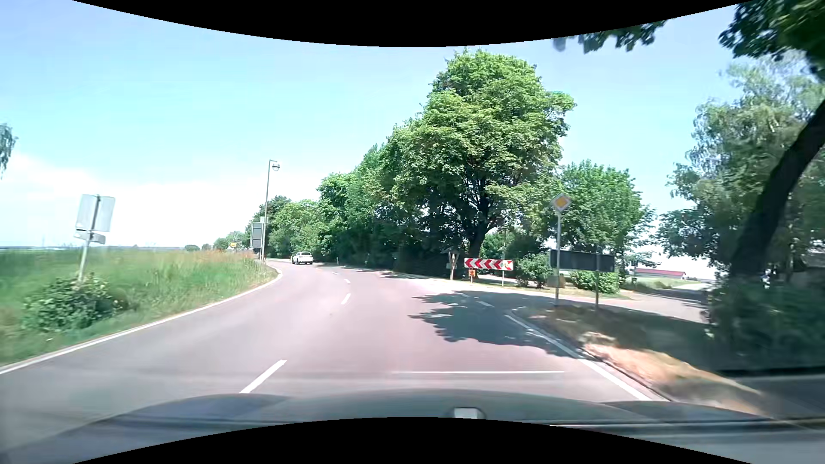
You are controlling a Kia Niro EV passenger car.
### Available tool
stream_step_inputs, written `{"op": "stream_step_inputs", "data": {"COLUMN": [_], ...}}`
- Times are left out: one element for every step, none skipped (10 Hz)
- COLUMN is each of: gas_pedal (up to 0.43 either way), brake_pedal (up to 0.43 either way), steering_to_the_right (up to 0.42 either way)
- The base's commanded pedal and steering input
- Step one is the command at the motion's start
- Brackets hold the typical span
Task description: Follow the waypoints while adhering to traffic rules and regulations
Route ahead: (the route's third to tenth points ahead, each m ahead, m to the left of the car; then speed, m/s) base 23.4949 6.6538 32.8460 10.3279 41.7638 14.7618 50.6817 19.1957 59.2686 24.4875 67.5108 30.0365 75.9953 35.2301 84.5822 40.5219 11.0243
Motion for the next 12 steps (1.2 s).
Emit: {"op": "stream_step_inputs", "data": {"gas_pedal": [0.169, 0.157, 0.157, 0.157, 0.157, 0.15, 0.15, 0.15, 0.15, 0.15, 0.15, 0.15], "brake_pedal": [0.0, 0.0, 0.0, 0.0, 0.0, 0.0, 0.0, 0.0, 0.0, 0.0, 0.0, 0.0], "steering_to_the_right": [-0.048, -0.049, -0.049, -0.05, -0.054, -0.06, -0.064, -0.066, -0.069, -0.069, -0.069, -0.069]}}
